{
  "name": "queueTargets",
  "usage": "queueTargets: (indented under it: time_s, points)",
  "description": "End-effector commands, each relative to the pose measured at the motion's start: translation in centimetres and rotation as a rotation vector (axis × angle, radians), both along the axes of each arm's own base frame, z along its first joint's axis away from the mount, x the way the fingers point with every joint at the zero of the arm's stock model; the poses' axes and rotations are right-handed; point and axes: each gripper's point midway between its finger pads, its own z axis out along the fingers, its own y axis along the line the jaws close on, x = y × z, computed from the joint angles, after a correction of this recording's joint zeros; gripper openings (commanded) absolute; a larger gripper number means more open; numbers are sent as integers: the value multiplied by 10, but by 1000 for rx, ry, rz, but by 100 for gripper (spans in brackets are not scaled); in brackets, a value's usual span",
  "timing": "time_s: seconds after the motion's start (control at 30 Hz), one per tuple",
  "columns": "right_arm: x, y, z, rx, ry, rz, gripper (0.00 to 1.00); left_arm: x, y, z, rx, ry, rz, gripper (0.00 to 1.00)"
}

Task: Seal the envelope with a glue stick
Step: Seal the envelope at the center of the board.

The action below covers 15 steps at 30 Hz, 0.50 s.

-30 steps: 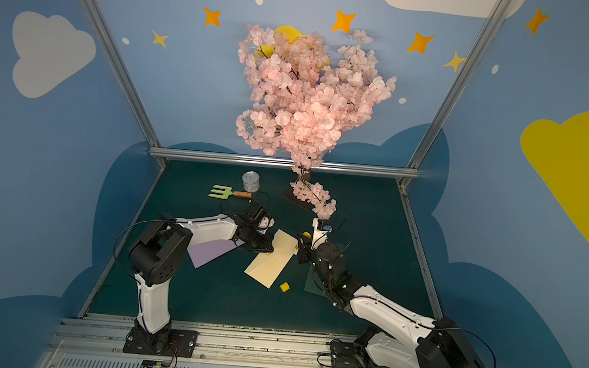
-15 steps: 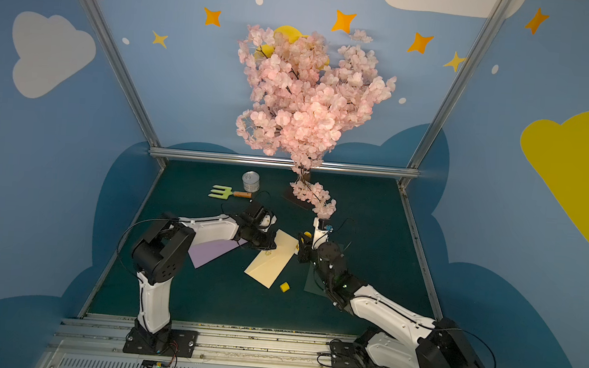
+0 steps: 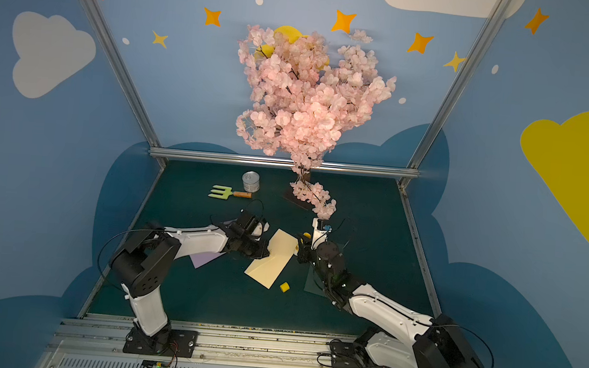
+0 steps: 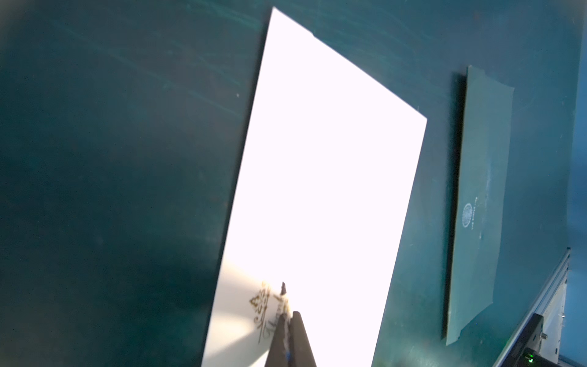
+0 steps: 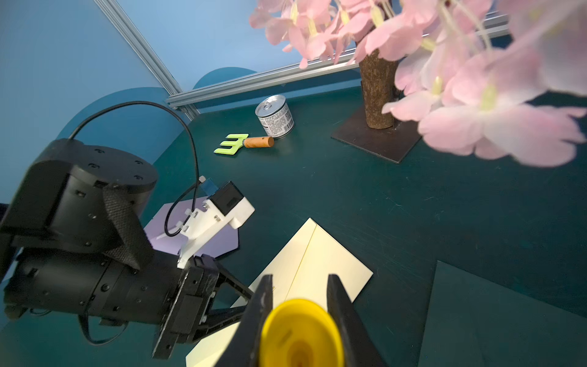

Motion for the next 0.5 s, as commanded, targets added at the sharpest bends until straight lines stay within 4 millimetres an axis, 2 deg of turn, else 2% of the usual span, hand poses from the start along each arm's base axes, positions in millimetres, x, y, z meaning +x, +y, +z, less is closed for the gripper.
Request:
queueTargets:
  time_s: [0.0,0.1,0.27,0.47]
  points:
    - [4,2,14,30,-33,-1,0,-61,52,-51,225,221,15,3]
    - [4,1,13,30,-32,-3,0,-65,56,-51,232,227,15,3]
    - [4,1,14,35,-32,-1,0,-61,52,-54,232,227,7,3]
    - [4,0,13,30,-31,-4,0,-34,29,-51,186,190,-2,3]
